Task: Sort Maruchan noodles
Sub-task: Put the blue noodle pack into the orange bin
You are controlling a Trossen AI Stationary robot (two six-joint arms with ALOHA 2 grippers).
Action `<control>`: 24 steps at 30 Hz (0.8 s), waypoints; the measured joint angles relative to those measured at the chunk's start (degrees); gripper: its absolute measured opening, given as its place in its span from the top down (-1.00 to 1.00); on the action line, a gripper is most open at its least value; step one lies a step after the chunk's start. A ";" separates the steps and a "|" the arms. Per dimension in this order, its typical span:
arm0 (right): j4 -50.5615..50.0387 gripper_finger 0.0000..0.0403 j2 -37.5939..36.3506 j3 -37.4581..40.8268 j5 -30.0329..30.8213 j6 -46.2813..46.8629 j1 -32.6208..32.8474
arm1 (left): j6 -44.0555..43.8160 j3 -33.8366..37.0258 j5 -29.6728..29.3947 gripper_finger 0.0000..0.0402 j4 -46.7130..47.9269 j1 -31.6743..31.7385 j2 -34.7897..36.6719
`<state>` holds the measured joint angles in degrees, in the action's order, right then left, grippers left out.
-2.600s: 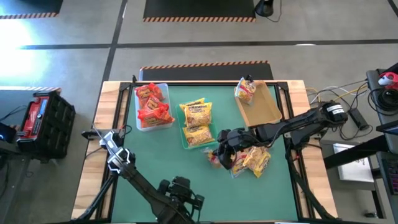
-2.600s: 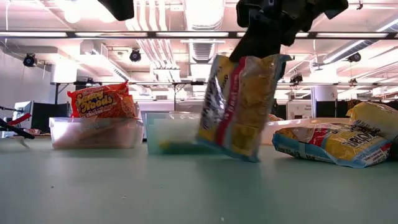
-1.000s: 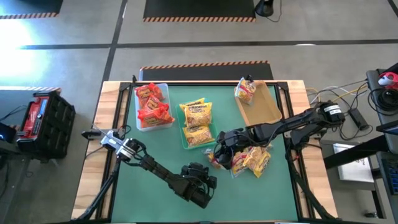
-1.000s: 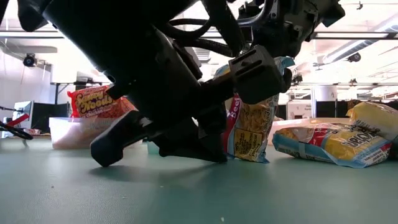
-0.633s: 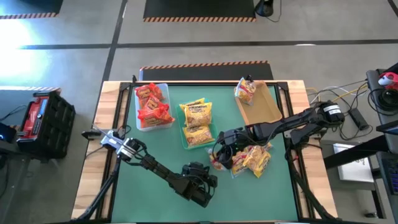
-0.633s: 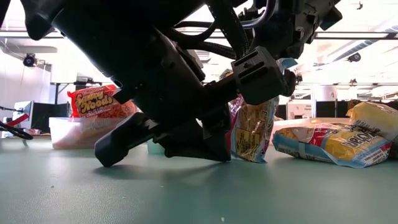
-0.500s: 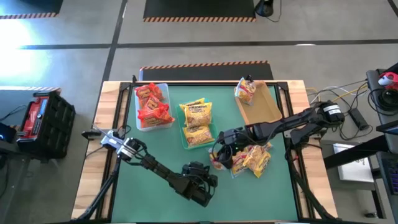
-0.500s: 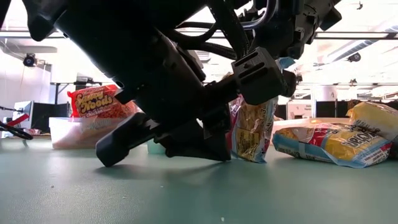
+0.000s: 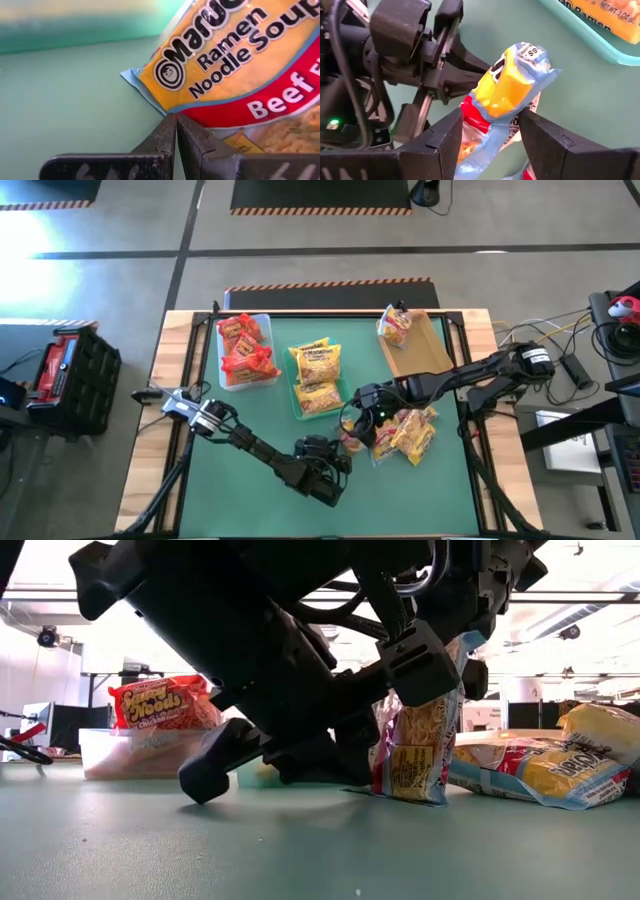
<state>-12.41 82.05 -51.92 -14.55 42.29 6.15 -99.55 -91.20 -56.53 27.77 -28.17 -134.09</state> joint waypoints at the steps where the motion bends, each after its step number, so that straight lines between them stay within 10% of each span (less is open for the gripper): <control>1: -0.21 0.09 -0.30 0.00 -0.53 0.04 -0.29 | 0.00 0.00 -0.09 1.00 0.00 0.11 0.01; 24: -5.19 0.00 2.21 -0.15 -3.32 -0.08 -2.10 | 4.90 0.04 -1.49 1.00 -2.34 2.07 0.09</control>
<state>-17.59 84.26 -52.07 -17.87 42.21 4.05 -94.65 -91.15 -58.02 25.43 -26.11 -133.99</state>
